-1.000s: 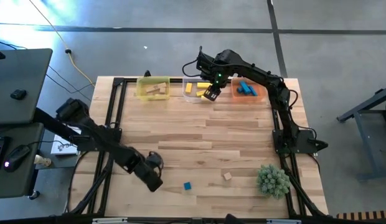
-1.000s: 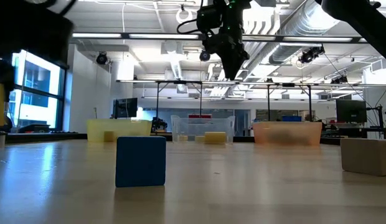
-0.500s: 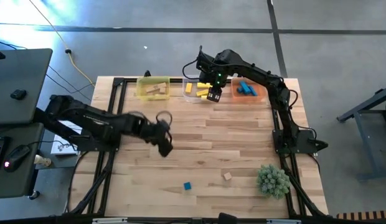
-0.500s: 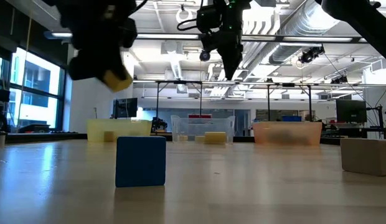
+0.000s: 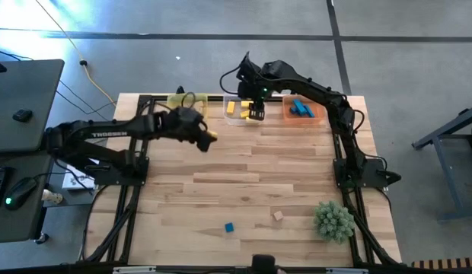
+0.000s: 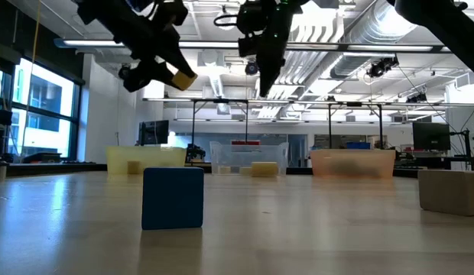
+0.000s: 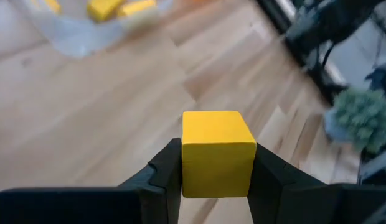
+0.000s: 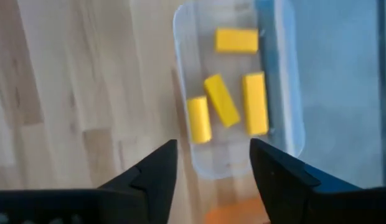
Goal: Sort & place blocks by color
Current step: Put the yellow block into the transparent bin
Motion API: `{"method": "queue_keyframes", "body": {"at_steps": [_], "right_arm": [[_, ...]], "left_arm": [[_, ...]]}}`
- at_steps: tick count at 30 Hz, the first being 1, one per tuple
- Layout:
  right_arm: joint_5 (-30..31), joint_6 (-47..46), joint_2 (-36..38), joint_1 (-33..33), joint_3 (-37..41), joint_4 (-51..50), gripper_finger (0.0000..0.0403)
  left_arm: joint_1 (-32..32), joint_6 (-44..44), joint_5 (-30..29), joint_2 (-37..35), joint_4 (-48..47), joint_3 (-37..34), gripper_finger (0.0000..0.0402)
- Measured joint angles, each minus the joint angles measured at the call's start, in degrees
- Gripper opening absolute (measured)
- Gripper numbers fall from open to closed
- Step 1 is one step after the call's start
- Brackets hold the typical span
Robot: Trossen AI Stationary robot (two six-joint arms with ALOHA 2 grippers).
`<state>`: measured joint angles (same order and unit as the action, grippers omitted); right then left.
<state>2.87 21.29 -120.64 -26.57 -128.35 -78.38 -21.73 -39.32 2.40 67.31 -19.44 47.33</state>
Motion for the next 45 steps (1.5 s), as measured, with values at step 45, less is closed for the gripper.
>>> {"method": "queue_keyframes", "body": {"at_steps": [45], "right_arm": [[-27.5,4.6,0.0,1.5,-6.3,37.4,0.0226]], "left_arm": [[-37.7,-10.6,51.4,0.1,35.8,0.0,0.0109]]}}
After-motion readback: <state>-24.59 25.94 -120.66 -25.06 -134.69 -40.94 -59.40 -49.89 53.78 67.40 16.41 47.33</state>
